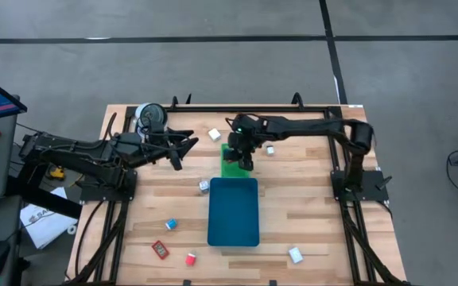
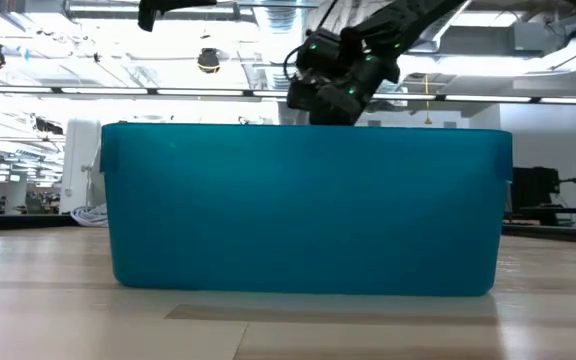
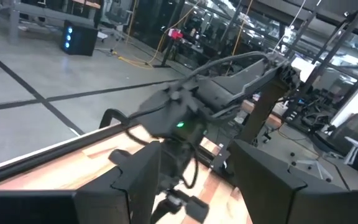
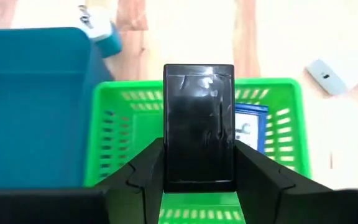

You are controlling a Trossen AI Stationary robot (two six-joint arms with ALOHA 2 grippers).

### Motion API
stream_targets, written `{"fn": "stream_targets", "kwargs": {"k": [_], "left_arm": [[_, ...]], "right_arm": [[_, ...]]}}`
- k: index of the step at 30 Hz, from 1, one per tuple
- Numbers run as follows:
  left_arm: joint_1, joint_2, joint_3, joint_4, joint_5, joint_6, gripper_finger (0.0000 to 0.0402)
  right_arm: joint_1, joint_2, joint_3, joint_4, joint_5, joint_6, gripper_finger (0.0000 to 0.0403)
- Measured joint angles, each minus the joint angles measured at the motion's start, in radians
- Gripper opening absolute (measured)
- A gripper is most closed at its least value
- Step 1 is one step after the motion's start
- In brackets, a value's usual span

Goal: Pick & Place Office items
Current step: Put the bottom black digital clock into the green bin

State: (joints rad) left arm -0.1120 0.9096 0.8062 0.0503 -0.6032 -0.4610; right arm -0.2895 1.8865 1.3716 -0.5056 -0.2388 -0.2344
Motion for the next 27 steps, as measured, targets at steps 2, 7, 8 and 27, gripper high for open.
{"fn": "stream_targets", "kwargs": {"k": [2, 7, 8, 27], "left_arm": [[0.0, 0.0, 0.0, -0.002, 0.0, 0.001, 0.0195], [0.0, 0.0, 0.0, -0.005, 0.0, 0.003, 0.0195], [0.0, 0.0, 0.0, -0.005, 0.0, 0.004, 0.0195], [0.0, 0.0, 0.0, -0.009, 0.001, 0.019, 0.0195]], "right_arm": [[-0.01, 0.03, 0.035, -0.01, 0.0, -0.009, 0.0148], [-0.044, 0.067, 0.075, -0.065, 0.002, -0.013, 0.0148], [-0.051, 0.067, 0.075, -0.076, 0.003, -0.013, 0.0148], [-0.058, 0.066, 0.075, -0.107, 0.003, -0.034, 0.0149]]}}
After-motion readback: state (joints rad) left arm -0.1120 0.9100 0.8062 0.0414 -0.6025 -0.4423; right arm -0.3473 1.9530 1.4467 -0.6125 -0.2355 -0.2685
